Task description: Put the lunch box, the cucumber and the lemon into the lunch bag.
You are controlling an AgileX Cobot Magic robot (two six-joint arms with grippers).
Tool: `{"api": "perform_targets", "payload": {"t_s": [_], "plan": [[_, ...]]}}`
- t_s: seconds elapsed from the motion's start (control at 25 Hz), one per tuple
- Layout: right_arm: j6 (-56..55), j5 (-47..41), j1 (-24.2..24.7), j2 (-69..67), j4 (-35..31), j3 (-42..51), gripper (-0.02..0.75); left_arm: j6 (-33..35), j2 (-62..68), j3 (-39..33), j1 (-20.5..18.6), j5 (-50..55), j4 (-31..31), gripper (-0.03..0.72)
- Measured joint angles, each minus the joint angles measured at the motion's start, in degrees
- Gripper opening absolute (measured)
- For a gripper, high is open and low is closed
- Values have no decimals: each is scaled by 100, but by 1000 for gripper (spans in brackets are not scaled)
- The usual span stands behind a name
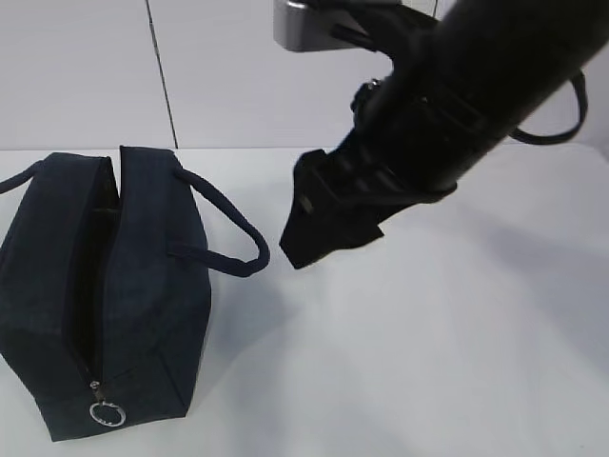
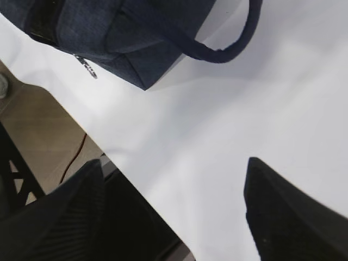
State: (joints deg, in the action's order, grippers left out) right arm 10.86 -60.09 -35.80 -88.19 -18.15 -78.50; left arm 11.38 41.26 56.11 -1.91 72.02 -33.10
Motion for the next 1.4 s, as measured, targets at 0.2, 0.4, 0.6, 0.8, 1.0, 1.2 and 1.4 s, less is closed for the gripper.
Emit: {"api": "perform_targets", "payload": {"t_s": [0.2, 0.4, 0.6, 0.8, 1.0, 1.2, 1.4], "plan": [[77, 1487, 0, 935, -27, 1366, 579, 0, 0, 0, 0, 0, -140, 187], [237, 2930, -3, 1807, -132, 2542, 557, 0, 0, 0, 0, 0, -153, 187], [614, 3450, -3, 2140, -140, 3366, 449, 0, 0, 0, 0, 0, -153, 187], [1238, 3500, -3, 2316, -547, 3845, 408, 0, 0, 0, 0, 0, -153, 187], [2756, 3683, -26, 2446, -2324, 4216, 396, 0, 0, 0, 0, 0, -153, 187], [5277, 3942, -375, 2455, -4901, 4805, 389, 0, 0, 0, 0, 0, -102, 187], [7507, 4132, -528, 2412, -6968, 4966, 388, 0, 0, 0, 0, 0, -41, 187]]}}
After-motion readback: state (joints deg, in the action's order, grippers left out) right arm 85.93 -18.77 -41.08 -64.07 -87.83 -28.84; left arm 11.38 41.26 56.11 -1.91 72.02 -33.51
